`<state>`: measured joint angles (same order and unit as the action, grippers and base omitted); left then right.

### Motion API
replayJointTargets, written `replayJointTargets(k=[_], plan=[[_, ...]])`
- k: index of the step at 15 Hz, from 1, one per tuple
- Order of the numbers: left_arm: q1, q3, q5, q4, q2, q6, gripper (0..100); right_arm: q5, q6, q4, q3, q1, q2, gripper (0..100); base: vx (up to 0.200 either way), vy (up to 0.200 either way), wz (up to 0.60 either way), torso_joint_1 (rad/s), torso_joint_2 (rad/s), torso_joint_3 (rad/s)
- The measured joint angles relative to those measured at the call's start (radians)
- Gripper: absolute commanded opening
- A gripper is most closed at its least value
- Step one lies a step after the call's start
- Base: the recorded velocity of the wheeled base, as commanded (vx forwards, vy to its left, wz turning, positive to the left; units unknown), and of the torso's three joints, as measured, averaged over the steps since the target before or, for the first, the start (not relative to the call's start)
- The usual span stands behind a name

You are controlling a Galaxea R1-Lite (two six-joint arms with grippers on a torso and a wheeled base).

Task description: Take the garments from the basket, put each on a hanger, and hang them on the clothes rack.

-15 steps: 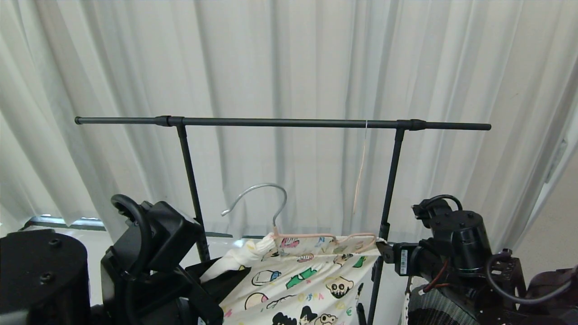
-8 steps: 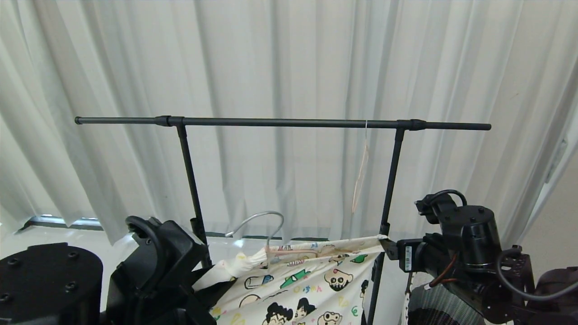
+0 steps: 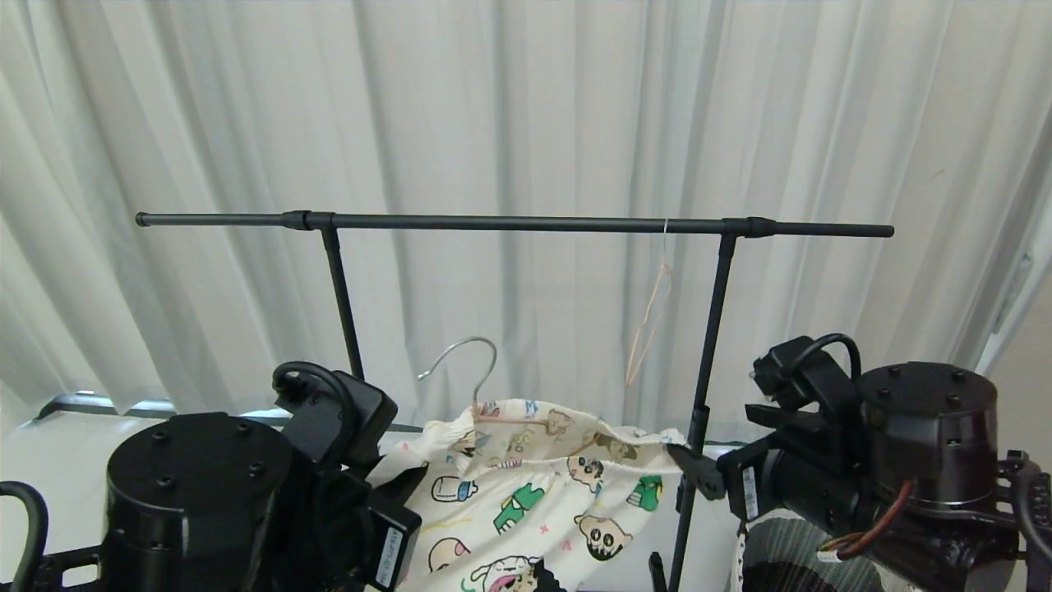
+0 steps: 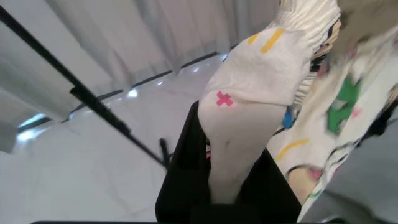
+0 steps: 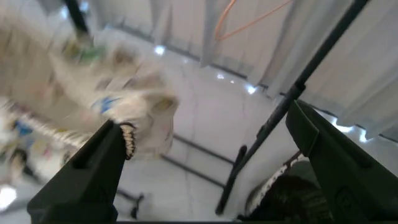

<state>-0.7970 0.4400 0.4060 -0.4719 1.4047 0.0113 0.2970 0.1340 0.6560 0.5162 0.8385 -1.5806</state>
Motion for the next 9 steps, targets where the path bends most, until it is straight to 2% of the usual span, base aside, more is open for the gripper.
replayJointTargets(k=[3,5,7,9], plan=[[-0.033,-0.011,-0.014,-0.056,0.006,0.024,0,-0.09,-0.116,-0.039,0.003,0.012,0.038,100,0.0,0.0,0.0,0.0,0.0,0.0],[-0.051,-0.038,-0.063,-0.116,0.005,0.021,0,-0.161,-0.226,-0.04,0.016,-0.005,0.049,100,0.0,0.0,0.0,0.0,0.0,0.0],[-0.069,-0.067,-0.1,-0.165,0.005,0.018,0,-0.214,-0.285,-0.041,0.038,-0.012,0.054,100,0.0,0.0,0.0,0.0,0.0,0.0],[-0.101,-0.09,-0.112,-0.186,0.003,0.017,0,-0.313,-0.394,-0.062,0.061,-0.014,0.056,100,0.0,0.0,0.0,0.0,0.0,0.0]])
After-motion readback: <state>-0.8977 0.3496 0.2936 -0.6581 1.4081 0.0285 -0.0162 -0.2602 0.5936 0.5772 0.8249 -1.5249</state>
